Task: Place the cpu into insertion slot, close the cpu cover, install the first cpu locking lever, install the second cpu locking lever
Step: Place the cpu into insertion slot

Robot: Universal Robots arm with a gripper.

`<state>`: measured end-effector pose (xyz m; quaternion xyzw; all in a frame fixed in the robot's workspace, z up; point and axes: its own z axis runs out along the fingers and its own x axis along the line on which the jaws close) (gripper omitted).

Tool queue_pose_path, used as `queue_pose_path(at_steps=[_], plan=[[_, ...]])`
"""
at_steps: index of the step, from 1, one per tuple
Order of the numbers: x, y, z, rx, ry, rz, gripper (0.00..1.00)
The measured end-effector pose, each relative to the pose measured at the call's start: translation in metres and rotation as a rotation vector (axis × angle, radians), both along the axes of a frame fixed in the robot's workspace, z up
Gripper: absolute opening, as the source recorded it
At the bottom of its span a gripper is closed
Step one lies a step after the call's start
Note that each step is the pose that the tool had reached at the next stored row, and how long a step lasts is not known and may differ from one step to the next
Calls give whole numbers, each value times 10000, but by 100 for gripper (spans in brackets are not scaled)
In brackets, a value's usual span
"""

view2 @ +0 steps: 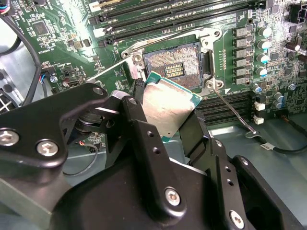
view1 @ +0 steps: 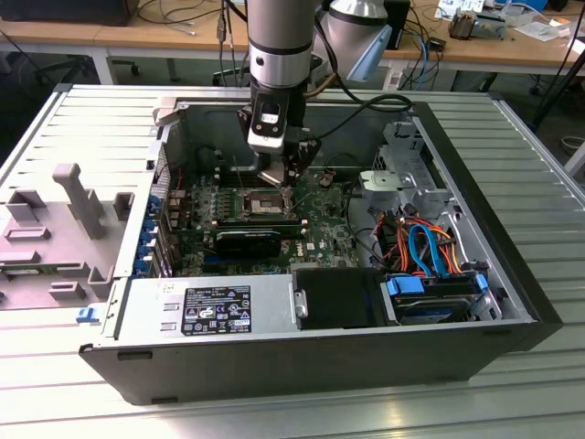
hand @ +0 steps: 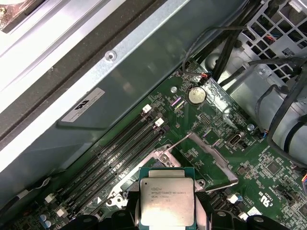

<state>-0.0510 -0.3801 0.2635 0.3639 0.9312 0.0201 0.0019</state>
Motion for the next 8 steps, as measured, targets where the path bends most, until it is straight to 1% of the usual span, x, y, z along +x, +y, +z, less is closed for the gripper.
queue_pose_path(at_steps=[8], plan=[[0, 0, 0, -1, 0, -42, 54]])
